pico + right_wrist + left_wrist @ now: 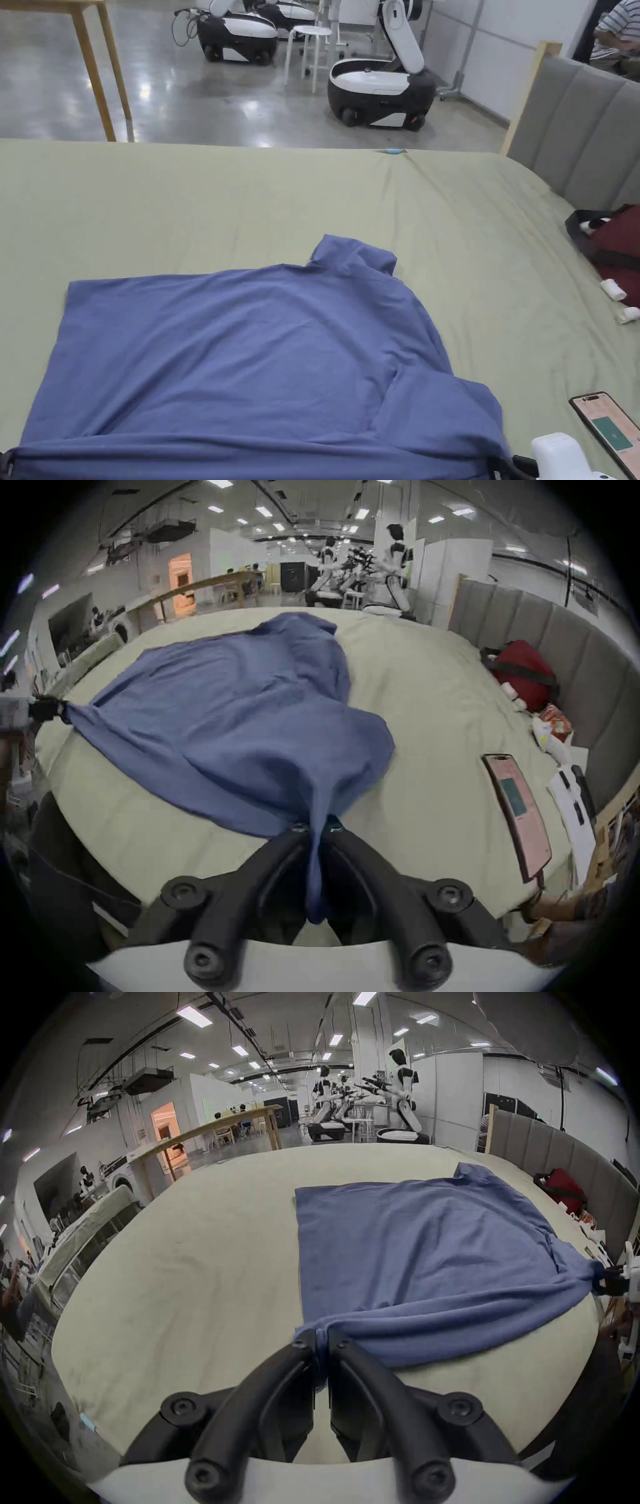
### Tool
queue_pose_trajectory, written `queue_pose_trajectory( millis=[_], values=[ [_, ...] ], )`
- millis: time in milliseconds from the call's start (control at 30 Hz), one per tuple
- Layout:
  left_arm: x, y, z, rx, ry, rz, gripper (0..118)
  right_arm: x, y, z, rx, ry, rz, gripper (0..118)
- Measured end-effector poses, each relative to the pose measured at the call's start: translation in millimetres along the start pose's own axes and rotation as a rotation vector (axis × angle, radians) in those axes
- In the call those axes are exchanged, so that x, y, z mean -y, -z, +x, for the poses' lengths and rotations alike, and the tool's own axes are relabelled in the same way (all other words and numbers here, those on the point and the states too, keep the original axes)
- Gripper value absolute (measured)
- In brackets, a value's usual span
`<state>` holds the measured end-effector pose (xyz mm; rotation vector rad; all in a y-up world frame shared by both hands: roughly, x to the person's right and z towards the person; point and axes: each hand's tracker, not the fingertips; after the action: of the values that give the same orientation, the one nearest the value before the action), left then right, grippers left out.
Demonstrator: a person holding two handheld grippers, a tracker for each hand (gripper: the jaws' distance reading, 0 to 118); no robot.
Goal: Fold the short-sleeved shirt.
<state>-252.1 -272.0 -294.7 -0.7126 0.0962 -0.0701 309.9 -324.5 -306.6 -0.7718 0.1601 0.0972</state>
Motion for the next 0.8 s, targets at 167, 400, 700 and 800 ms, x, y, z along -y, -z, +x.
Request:
queue_pose_trajectory(
  millis=[167, 400, 700, 800],
  values=[
    [-20, -13, -6, -0.002, 0.061, 0.005, 3, -38, -35, 13, -0.069, 0.149, 0.06, 4],
    [-101, 25, -17, -0.022, 0.113, 0.054, 3, -159, -9, 14, -0.073, 0.122, 0.089, 4],
    [-149, 167, -31, -0.052, 0.072, -0.268, 3, -236, 132, -14, 0.036, 0.058, -0.124, 4],
    [-135, 189, -36, -0.038, -0.023, -0.322, 3, -228, 156, -3, 0.059, 0.132, -0.173, 4]
  ],
)
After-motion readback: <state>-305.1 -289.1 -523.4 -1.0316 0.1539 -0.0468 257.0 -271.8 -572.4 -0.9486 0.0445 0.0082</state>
